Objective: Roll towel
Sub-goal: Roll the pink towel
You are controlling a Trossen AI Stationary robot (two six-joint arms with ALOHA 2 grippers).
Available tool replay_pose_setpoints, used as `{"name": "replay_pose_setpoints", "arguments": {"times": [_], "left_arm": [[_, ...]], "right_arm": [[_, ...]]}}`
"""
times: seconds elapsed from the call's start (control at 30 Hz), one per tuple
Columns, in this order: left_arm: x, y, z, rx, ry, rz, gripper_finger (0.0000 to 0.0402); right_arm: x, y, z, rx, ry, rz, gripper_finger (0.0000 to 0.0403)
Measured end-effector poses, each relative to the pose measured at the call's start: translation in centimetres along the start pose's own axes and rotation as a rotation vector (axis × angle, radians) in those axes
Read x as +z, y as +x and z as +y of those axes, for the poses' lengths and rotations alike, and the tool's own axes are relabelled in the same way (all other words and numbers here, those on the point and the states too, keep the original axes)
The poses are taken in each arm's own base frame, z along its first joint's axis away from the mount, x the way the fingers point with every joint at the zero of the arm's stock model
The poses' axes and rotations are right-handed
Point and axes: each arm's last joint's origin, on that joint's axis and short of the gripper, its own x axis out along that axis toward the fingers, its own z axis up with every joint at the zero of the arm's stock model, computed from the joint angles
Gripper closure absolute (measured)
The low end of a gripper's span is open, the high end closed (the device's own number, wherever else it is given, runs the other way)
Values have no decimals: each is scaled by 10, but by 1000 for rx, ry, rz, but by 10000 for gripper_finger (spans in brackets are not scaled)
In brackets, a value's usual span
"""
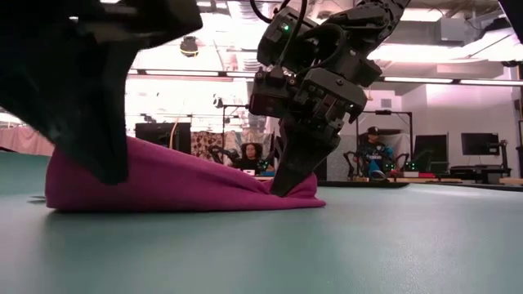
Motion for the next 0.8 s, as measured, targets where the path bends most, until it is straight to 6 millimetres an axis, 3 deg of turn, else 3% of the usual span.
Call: {"name": "replay_pose_setpoints", "arguments": {"times": [0.3, 0.57, 0.63, 0.73, 0.8], "left_arm": [[-15, -25, 20, 205, -100, 24, 402], [-28, -11, 11, 216, -118, 44, 402], [-28, -21, 10, 252, -130, -1, 402], [-33, -51, 19, 290, -246, -93, 402], [-45, -56, 22, 277, -315, -106, 401]], "right_arm": [[0, 0, 0, 1, -4, -5, 385], [1, 0, 0, 0, -7, -6, 385], [1, 0, 0, 0, -9, -6, 385], [1, 0, 0, 1, -13, -6, 385], [1, 0, 0, 1, -13, -7, 385]]}}
